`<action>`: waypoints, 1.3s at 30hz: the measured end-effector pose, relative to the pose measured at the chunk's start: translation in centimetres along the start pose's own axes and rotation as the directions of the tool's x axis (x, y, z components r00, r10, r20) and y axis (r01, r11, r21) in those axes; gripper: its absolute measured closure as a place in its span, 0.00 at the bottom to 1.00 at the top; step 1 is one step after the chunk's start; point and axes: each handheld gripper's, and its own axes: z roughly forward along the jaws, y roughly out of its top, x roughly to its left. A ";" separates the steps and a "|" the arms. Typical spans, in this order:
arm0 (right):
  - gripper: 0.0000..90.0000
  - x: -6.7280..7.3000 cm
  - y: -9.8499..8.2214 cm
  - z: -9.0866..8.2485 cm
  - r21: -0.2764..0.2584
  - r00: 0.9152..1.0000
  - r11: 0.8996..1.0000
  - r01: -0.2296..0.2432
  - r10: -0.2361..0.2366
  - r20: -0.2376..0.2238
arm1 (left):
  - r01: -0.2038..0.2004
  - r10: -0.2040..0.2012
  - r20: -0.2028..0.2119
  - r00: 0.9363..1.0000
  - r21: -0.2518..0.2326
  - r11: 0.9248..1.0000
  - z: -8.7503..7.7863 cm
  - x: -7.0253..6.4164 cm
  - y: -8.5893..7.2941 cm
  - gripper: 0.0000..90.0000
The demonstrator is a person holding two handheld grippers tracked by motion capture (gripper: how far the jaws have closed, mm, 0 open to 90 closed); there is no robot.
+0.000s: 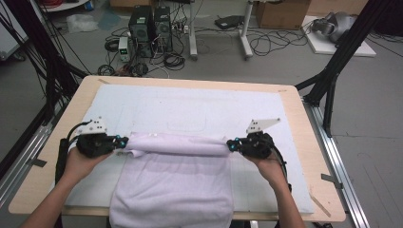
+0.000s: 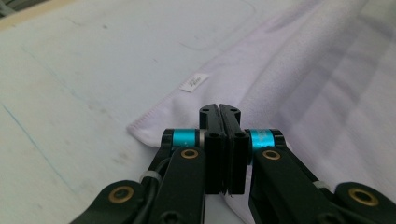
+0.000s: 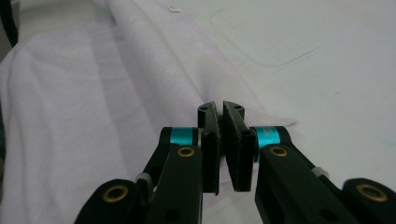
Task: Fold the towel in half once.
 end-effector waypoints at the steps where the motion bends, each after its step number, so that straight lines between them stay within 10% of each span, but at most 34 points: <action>1: 0.95 0.6 -0.6 0.0 0.013 1.000 1.000 -0.003 0.003 -0.009 | -0.004 0.004 0.006 1.000 0.009 1.000 -0.1 -0.3 -0.4 0.98; 5: 0.88 1.8 -2.3 0.2 0.071 0.999 0.997 0.004 -0.001 -0.036 | -0.003 0.002 0.028 1.000 0.032 0.999 -0.6 -1.2 -1.8 0.85; 10: 0.73 1.2 -2.1 -0.5 0.014 0.999 0.999 -0.029 0.030 -0.034 | 0.017 -0.018 0.005 1.000 0.027 0.999 -0.6 -0.5 -1.2 0.66; 22: 0.55 -3.4 -0.9 4.3 0.059 0.990 0.988 -0.140 0.138 0.039 | 0.146 -0.141 -0.056 0.988 0.113 0.983 5.7 3.1 0.2 0.57; 26: 0.58 -4.0 -1.5 5.8 0.114 0.986 0.979 -0.167 0.164 0.032 | 0.156 -0.148 -0.064 0.987 0.132 0.979 6.1 3.6 -0.2 0.70; 31: 0.88 -3.6 -1.3 6.1 0.133 0.992 0.984 -0.122 0.121 0.021 | 0.119 -0.112 -0.053 0.992 0.144 0.982 6.0 3.4 -0.1 0.97; 39: 0.96 -2.8 -0.2 4.4 0.083 0.997 0.993 -0.081 0.080 0.016 | 0.134 -0.131 -0.056 0.990 0.048 0.990 4.1 3.5 0.6 1.00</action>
